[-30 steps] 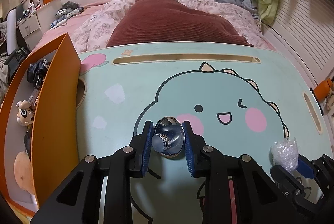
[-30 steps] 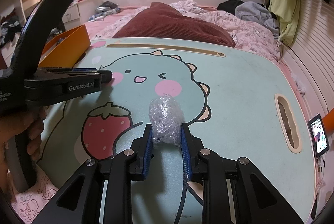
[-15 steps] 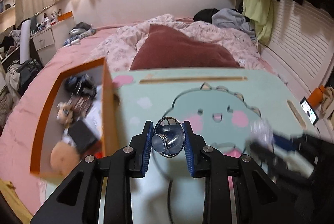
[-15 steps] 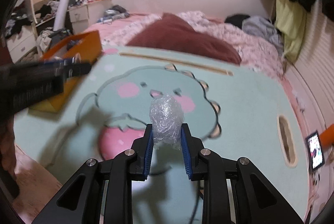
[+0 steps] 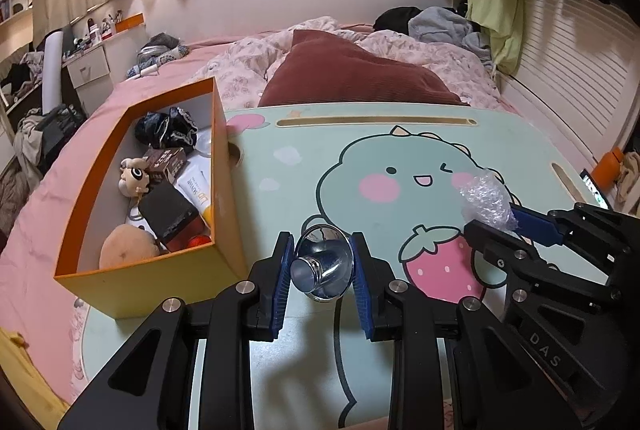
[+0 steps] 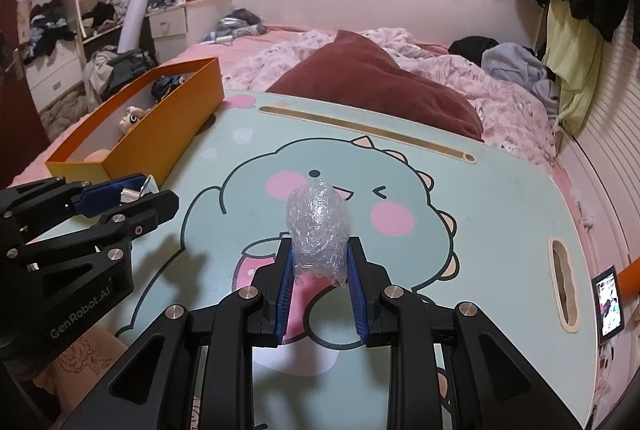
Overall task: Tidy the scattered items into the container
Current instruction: 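Carry the silver cup and plastic bundle over the box with both tools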
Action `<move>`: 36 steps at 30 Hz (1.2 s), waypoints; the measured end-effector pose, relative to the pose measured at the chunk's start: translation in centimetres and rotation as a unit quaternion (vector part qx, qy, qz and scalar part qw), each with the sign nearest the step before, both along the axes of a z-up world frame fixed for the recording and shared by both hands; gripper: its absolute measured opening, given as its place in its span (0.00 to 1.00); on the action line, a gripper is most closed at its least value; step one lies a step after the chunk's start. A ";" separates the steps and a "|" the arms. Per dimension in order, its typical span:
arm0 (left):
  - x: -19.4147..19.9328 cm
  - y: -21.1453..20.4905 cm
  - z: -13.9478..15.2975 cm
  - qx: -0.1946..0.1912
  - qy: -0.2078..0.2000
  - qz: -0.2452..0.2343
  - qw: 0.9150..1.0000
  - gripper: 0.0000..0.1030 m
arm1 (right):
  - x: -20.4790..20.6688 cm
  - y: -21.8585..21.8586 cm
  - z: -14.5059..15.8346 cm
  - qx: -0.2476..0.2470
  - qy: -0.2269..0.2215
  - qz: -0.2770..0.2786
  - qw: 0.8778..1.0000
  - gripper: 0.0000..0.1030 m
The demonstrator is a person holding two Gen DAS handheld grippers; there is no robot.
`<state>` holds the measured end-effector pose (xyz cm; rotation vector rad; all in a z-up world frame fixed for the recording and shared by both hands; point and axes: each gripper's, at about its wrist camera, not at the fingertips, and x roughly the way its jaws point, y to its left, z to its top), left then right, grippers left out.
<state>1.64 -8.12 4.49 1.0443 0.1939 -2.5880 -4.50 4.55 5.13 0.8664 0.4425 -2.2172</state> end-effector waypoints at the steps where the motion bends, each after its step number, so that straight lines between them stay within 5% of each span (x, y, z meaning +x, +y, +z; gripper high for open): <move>1: 0.0 0.0 0.0 0.001 0.000 0.000 1.000 0.28 | 0.0 0.0 0.0 0.000 0.001 0.000 1.000 0.24; 11: 0.4 -1.7 2.5 0.025 0.026 -0.013 0.999 0.29 | 0.3 -1.6 2.2 -0.014 0.008 0.029 0.999 0.23; 19: 3.1 -11.0 9.2 0.007 0.062 0.079 0.995 0.28 | 1.3 -8.3 7.8 -0.054 0.043 0.107 0.992 0.23; 29: 3.3 -15.8 2.3 0.061 0.009 0.103 0.993 0.29 | 3.6 -17.5 4.6 0.003 0.051 0.167 0.985 0.24; 36: 3.3 -15.7 1.7 0.061 0.007 0.105 0.993 0.28 | 3.4 -18.1 3.3 0.022 0.053 0.166 0.985 0.23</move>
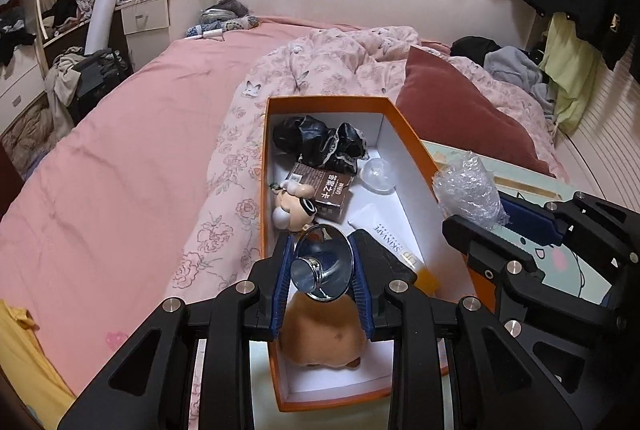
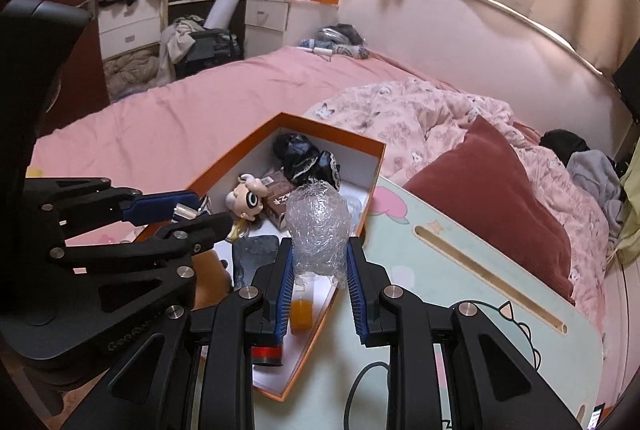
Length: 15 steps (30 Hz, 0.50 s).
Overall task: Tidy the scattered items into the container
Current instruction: 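Lower the cup and bundle into the box and open both tools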
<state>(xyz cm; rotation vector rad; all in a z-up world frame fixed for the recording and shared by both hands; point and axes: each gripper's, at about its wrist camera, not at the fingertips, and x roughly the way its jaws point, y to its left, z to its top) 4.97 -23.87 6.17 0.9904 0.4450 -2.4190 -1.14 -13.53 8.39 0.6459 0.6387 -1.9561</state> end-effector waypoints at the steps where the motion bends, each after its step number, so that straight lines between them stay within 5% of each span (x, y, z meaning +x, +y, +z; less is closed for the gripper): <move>1: 0.1 0.0 0.0 0.000 0.001 0.000 1.000 0.28 | 0.0 0.0 -0.1 0.000 0.000 0.000 1.000 0.23; 12: 0.3 -0.4 -0.2 0.007 -0.003 0.004 1.000 0.29 | 0.1 -0.9 -0.6 0.007 -0.001 0.007 1.000 0.24; 15: 0.3 -0.6 -0.1 0.013 -0.005 0.007 1.000 0.32 | 0.1 -0.8 -0.6 0.005 0.007 0.001 1.000 0.31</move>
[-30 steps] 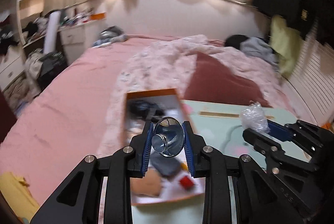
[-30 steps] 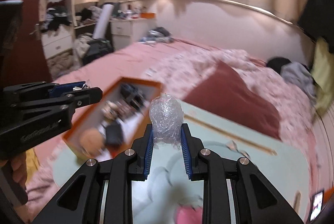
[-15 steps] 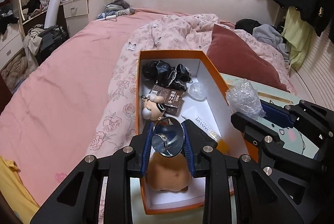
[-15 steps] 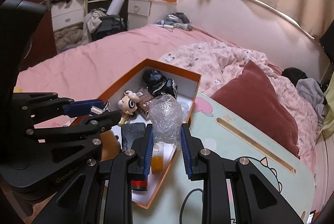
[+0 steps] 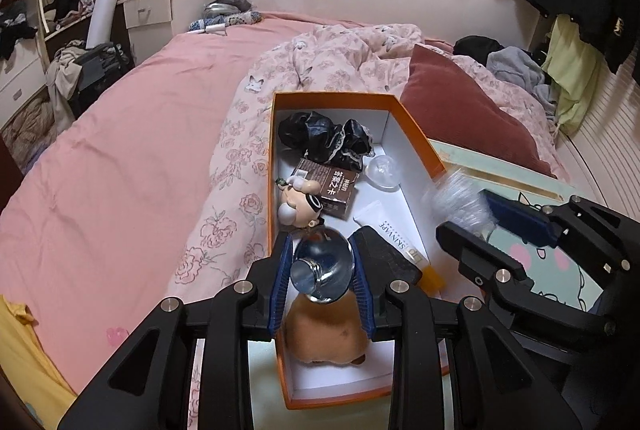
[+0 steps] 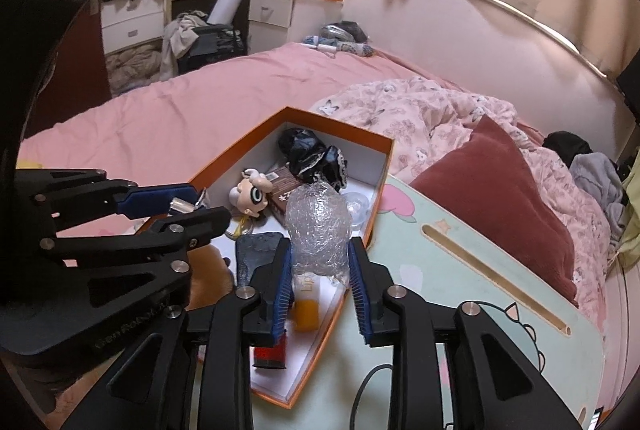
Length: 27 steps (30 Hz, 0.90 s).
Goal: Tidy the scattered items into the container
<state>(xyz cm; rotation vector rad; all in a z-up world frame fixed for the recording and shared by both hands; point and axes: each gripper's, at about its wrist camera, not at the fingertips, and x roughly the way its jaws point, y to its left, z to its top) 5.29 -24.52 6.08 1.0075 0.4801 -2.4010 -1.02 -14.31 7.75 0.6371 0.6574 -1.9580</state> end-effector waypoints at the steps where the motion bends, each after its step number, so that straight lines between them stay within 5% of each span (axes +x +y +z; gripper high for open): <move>1: 0.0 -0.1 0.0 0.001 0.001 0.003 1.000 0.34 | -0.1 0.1 0.0 -0.001 0.002 -0.005 1.000 0.36; 7: 0.6 -0.6 0.0 0.013 0.012 0.022 1.000 0.57 | -1.6 1.1 0.3 -0.024 -0.022 -0.029 0.999 0.56; 13: 1.1 -0.6 0.3 0.016 0.025 0.026 0.999 0.67 | -1.8 1.9 0.9 -0.039 -0.032 -0.036 0.998 0.56; 24: 1.9 0.9 2.8 0.000 0.059 0.018 0.998 0.68 | -1.2 3.8 2.3 -0.055 -0.013 -0.043 0.997 0.56; 27: 1.6 2.7 4.3 -0.008 0.073 0.000 0.997 0.79 | -1.1 5.5 3.1 -0.063 -0.003 -0.051 0.997 0.56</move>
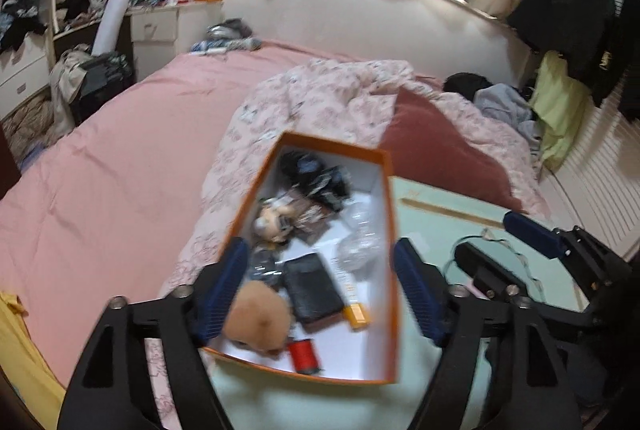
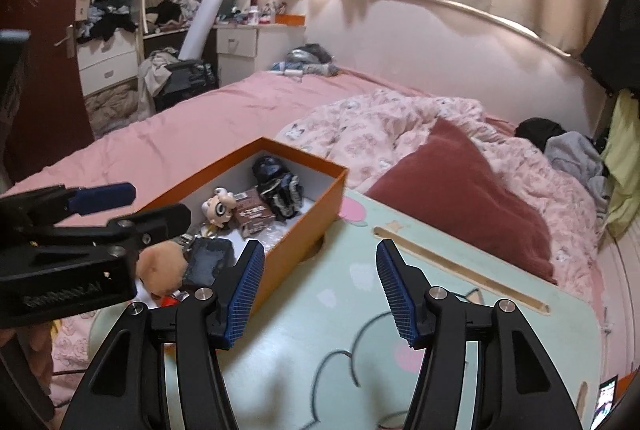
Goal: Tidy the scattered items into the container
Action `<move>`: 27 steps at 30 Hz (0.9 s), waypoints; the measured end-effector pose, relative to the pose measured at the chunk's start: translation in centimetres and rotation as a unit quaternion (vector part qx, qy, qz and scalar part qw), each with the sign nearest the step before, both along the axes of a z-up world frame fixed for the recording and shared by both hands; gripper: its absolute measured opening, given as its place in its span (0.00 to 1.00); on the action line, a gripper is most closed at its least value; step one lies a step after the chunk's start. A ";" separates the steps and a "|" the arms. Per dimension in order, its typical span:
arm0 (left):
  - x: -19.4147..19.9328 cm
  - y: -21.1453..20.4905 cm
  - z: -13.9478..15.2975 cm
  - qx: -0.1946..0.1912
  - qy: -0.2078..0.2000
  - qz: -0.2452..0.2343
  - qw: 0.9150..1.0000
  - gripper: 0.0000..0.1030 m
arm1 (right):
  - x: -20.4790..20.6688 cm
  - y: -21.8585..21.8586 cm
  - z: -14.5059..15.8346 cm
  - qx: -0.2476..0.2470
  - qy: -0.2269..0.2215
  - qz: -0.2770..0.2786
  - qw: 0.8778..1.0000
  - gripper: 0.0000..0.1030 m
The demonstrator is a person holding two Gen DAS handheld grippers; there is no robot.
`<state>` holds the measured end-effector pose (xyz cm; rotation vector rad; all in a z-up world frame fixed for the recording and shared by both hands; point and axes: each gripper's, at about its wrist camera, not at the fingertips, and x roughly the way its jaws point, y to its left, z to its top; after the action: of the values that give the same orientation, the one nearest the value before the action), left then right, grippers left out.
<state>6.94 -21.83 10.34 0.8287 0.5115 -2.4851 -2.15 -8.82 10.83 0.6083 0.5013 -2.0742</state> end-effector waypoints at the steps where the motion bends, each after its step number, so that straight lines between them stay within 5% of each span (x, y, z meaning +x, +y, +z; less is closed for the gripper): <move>1: -0.2 0.8 0.4 -0.004 0.005 -0.008 1.000 0.79 | 0.0 0.8 0.3 -0.004 0.004 -0.004 1.000 0.57; 8: -2.5 6.6 1.7 -0.033 0.004 -0.071 0.997 0.79 | -0.6 7.0 1.3 -0.019 0.019 -0.052 0.998 0.64; 15: -4.9 11.0 -1.3 -0.018 -0.039 -0.123 0.991 0.79 | -2.5 11.9 -1.0 -0.002 -0.005 -0.121 0.993 0.72; 24: -7.3 14.8 -7.4 -0.006 -0.116 -0.154 0.981 0.79 | -6.5 16.1 -7.1 0.046 -0.122 -0.218 0.967 0.72; 27: -7.6 14.5 -8.7 -0.006 -0.144 -0.132 0.981 0.79 | -7.2 16.7 -7.9 0.056 -0.143 -0.241 0.958 0.81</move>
<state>-0.67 -7.32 1.64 1.3002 0.2999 -2.5335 -9.36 7.90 2.92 1.1733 0.3238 -2.3626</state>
